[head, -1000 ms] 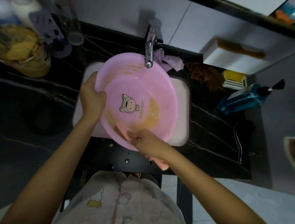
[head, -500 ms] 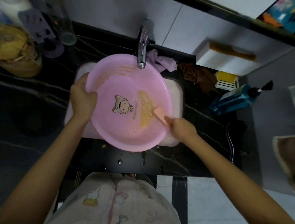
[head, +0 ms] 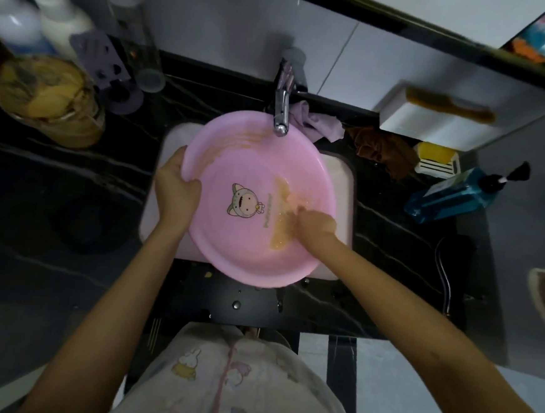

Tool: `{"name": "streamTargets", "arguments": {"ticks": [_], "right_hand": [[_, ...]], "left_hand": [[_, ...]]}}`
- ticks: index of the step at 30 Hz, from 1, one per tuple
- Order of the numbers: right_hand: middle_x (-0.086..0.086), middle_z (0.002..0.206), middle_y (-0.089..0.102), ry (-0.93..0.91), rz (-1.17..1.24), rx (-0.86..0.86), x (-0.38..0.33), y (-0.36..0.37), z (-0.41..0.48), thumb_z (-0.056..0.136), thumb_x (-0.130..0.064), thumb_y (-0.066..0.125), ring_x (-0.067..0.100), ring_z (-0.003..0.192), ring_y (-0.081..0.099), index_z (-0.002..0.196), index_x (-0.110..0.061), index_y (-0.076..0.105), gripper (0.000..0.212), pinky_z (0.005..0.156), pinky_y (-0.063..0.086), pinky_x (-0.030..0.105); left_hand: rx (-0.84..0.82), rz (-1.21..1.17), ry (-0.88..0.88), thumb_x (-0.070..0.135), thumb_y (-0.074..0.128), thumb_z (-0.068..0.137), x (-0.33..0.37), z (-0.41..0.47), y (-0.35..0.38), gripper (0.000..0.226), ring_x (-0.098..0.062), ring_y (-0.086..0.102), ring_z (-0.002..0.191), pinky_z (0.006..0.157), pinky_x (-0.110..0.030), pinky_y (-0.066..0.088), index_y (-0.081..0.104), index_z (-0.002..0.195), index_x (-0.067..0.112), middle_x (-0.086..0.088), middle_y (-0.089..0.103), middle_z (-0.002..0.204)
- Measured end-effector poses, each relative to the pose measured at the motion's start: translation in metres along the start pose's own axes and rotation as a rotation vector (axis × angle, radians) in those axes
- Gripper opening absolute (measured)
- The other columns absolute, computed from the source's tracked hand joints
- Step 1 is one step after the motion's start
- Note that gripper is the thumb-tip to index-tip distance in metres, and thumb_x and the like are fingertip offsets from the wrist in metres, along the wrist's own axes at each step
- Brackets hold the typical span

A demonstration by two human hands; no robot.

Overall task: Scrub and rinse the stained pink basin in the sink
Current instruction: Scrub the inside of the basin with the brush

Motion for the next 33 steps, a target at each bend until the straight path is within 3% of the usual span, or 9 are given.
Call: {"name": "streamTargets", "arguments": {"ticks": [2, 6, 9, 11, 15, 20, 23, 28, 33], "right_hand": [[0.005, 0.111, 0.060, -0.010, 0.084, -0.153, -0.016, 0.030, -0.021, 0.097, -0.008, 0.039, 0.023, 0.097, 0.061, 0.127, -0.007, 0.046, 0.031, 0.073, 0.045, 0.028], [0.005, 0.083, 0.052, 0.034, 0.388, -0.345, -0.029, 0.053, -0.034, 0.094, -0.006, 0.043, 0.019, 0.075, 0.056, 0.120, -0.004, 0.046, 0.026, 0.066, 0.046, 0.025], [0.015, 0.120, 0.053, 0.111, 0.538, -0.254, -0.030, 0.029, -0.012, 0.096, -0.007, 0.042, 0.030, 0.104, 0.059, 0.146, 0.003, 0.014, 0.058, 0.086, 0.049, 0.033], [0.022, 0.140, 0.042, 0.154, 0.655, -0.168, -0.042, 0.013, 0.001, 0.098, -0.006, 0.035, 0.035, 0.115, 0.055, 0.148, 0.003, 0.002, 0.061, 0.094, 0.048, 0.040], [0.027, 0.132, 0.049, 0.105, 0.843, -0.032, -0.071, -0.018, 0.024, 0.098, -0.007, 0.033, 0.038, 0.115, 0.053, 0.149, -0.001, -0.005, 0.064, 0.089, 0.045, 0.042], [0.027, 0.114, 0.056, -0.410, 0.671, 0.004, -0.129, -0.037, 0.002, 0.100, -0.016, 0.034, 0.037, 0.101, 0.058, 0.152, -0.016, 0.005, 0.060, 0.081, 0.047, 0.041], [0.013, 0.077, 0.054, -0.544, 0.479, -0.153, -0.126, -0.007, -0.035, 0.100, -0.017, 0.029, 0.024, 0.071, 0.055, 0.152, -0.019, 0.006, 0.056, 0.069, 0.045, 0.035], [0.006, 0.085, 0.050, -0.206, 0.367, -0.171, -0.049, 0.007, -0.014, 0.095, -0.003, 0.034, 0.023, 0.074, 0.054, 0.151, -0.017, 0.004, 0.066, 0.063, 0.045, 0.033], [0.021, 0.126, 0.055, 0.101, 0.732, -0.046, -0.051, -0.008, 0.029, 0.096, -0.005, 0.033, 0.034, 0.112, 0.056, 0.150, -0.006, -0.005, 0.067, 0.086, 0.045, 0.041]], "left_hand": [[-0.013, -0.020, 0.000, -0.012, 0.050, 0.074, -0.002, 0.000, 0.000, 0.056, -0.005, 0.061, 0.088, 0.071, -0.013, 0.052, 0.064, 0.117, 0.022, 0.011, 0.064, 0.095], [-0.019, -0.023, 0.001, -0.013, 0.048, 0.073, -0.006, 0.001, 0.002, 0.057, -0.011, 0.062, 0.091, 0.075, -0.019, 0.052, 0.064, 0.117, 0.019, 0.005, 0.065, 0.099], [-0.028, -0.013, 0.005, -0.014, 0.048, 0.072, -0.006, 0.002, 0.002, 0.057, -0.013, 0.062, 0.092, 0.071, -0.012, 0.050, 0.063, 0.120, 0.012, 0.001, 0.066, 0.101], [-0.044, -0.027, 0.010, -0.015, 0.047, 0.072, -0.005, 0.002, 0.003, 0.057, -0.012, 0.061, 0.092, 0.069, -0.007, 0.048, 0.062, 0.121, 0.010, 0.000, 0.065, 0.103], [-0.063, -0.051, 0.019, -0.018, 0.047, 0.070, -0.005, 0.002, 0.002, 0.059, -0.009, 0.059, 0.092, 0.071, -0.005, 0.046, 0.060, 0.122, 0.007, -0.001, 0.063, 0.104], [-0.181, -0.030, 0.054, -0.014, 0.053, 0.074, -0.008, 0.005, 0.002, 0.055, 0.002, 0.057, 0.086, 0.073, -0.003, 0.044, 0.056, 0.125, 0.008, 0.002, 0.061, 0.104], [-0.230, -0.009, 0.008, 0.005, 0.049, 0.089, -0.010, 0.007, 0.002, 0.038, -0.001, 0.058, 0.089, 0.070, -0.005, 0.044, 0.058, 0.122, 0.022, 0.014, 0.060, 0.100], [-0.246, -0.096, -0.107, 0.027, 0.040, 0.100, -0.021, 0.006, 0.002, 0.029, 0.001, 0.060, 0.097, 0.077, -0.014, 0.049, 0.061, 0.119, 0.031, 0.014, 0.065, 0.106], [-0.255, -0.071, -0.108, 0.027, 0.039, 0.100, -0.019, 0.005, 0.002, 0.029, -0.001, 0.060, 0.101, 0.084, -0.023, 0.049, 0.061, 0.118, 0.035, 0.013, 0.065, 0.109]]}}
Point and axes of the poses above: each hand's wrist, its own z-axis towards the middle knuckle, its own y-axis out of the palm, x = y × z, the point moved 9 cm from there along z, towards the middle knuckle
